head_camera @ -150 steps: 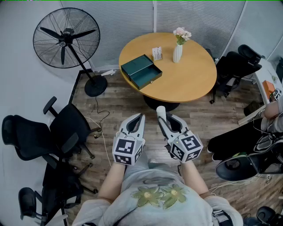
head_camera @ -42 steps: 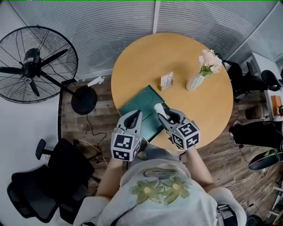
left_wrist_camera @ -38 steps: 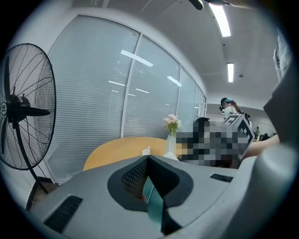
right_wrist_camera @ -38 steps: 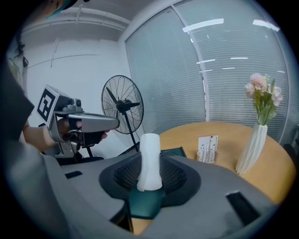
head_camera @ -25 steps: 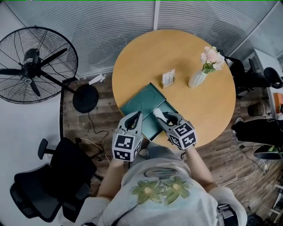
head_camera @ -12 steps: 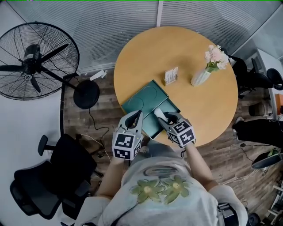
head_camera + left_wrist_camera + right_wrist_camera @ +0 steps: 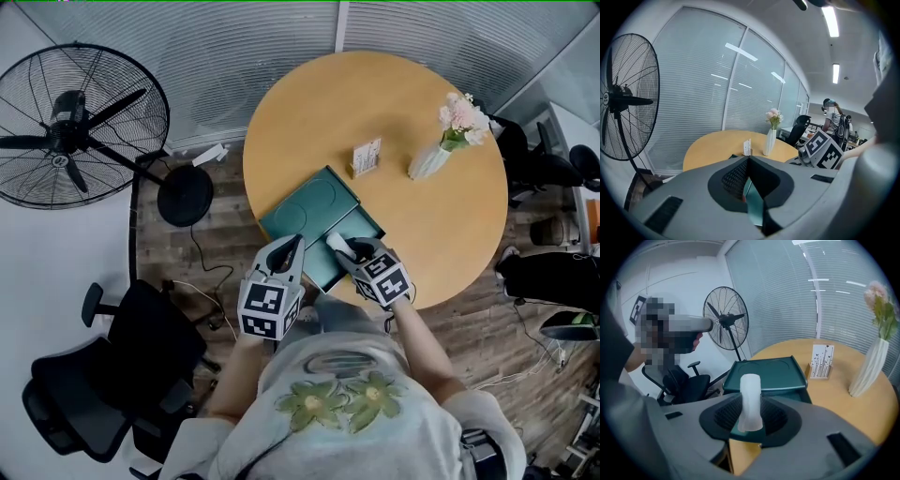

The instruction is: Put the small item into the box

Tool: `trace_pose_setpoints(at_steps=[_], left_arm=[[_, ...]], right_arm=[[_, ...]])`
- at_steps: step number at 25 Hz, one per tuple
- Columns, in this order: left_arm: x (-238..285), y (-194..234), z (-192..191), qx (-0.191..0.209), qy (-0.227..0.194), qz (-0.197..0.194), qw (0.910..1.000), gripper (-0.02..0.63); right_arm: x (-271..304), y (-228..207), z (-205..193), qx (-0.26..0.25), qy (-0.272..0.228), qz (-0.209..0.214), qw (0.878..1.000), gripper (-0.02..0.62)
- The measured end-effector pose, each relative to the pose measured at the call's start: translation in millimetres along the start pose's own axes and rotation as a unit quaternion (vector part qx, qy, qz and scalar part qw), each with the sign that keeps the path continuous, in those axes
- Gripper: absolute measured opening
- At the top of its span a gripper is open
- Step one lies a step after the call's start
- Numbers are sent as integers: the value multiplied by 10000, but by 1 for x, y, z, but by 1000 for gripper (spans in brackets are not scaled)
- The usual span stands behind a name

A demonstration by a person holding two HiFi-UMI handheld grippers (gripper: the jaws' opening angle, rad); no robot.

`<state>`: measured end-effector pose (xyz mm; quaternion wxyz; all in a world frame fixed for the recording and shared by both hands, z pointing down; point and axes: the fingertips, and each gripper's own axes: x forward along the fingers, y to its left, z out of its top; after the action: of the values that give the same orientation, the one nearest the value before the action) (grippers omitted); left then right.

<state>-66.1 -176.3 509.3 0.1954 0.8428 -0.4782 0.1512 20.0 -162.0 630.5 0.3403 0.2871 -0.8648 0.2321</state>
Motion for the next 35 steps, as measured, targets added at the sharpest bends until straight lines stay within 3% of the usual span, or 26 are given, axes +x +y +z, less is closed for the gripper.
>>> trace_pose_setpoints(at_steps=[22, 35], left_arm=[[-1, 7, -9, -26, 143, 94, 9999, 2], [-1, 16, -14, -52, 206, 107, 9997, 2]], right_arm=[[45, -10, -30, -323, 773, 181, 9963, 127], [66, -15, -42, -836, 1329, 248, 9873, 129]])
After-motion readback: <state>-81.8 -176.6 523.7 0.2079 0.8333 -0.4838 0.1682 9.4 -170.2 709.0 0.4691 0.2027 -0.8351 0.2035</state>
